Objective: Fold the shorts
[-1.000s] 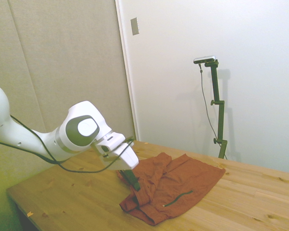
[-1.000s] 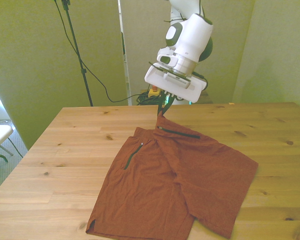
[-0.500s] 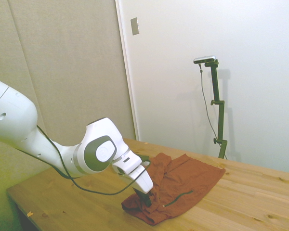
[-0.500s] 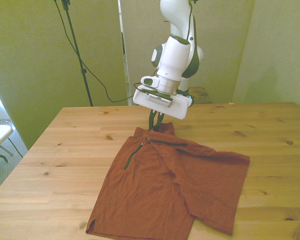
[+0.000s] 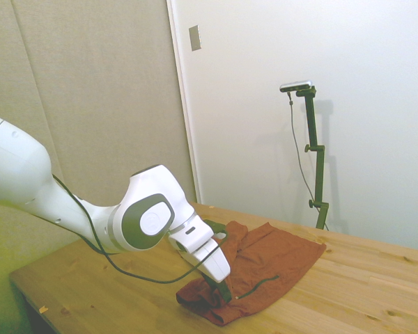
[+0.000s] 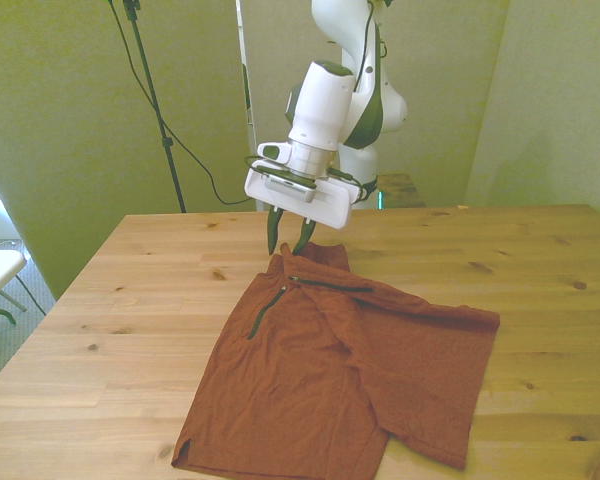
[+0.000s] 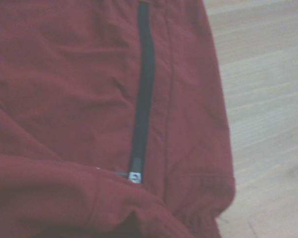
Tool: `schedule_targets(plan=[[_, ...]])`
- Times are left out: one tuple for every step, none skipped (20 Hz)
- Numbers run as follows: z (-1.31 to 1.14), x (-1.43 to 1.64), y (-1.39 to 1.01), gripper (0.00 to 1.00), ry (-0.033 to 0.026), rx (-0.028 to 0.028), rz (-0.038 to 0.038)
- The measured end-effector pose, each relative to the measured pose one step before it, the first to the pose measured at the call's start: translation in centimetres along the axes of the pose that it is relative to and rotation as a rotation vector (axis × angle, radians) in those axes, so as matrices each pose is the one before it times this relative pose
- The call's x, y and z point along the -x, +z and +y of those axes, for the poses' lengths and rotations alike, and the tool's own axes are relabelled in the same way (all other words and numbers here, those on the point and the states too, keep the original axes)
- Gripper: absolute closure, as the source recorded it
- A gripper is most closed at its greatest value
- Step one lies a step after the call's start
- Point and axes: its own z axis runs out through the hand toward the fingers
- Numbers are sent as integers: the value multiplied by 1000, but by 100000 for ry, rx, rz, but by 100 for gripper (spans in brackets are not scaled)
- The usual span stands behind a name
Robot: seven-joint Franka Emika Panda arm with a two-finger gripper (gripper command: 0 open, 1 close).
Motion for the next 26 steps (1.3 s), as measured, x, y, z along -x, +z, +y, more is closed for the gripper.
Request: schedule_targets(plan=[[656,-250,318,0,675,820,-360],[608,-141,401,0,489,723,-446],[463,-62,387,0,278,131,-284],[362,-49,304,0,201,-25,-189],[251,10,236,0,52,-261,-101],[172,84,189,0,-81,-141,-155],[52,71,66,0,-133,-380,15],[-25,39,-28,0,-249,-233,72],[-67,8,-167,0,-585,-284,273],[-100,-9,-305,0,-881,-469,554],[-131,-30,-499,0,-2034,-528,1212],[-161,-42,-766,0,-3103,-392,2180],[-189,-8,-935,0,-3160,-9,2394],[-248,70,-1126,0,-3404,469,2591],[-385,186,-1265,0,-3434,829,2515],[-552,306,-1392,0,-2692,382,2015],[-806,473,-1439,0,-2918,-209,1919],[-1170,629,-1465,0,-4187,-538,2528],[-1559,698,-1410,0,-5162,-842,3021],[-1819,695,-1192,0,-5561,-1351,3124],[-2191,988,-994,0,-5713,-901,2581],[-2293,999,-746,0,-5985,-1050,3029],[-2356,1063,-558,0,-5918,-1043,3085],[-2345,973,-418,0,-5887,-1023,3074],[-2370,1011,-352,0,-6045,-885,3012],[-2206,898,-237,0,-5833,-1086,2670]])
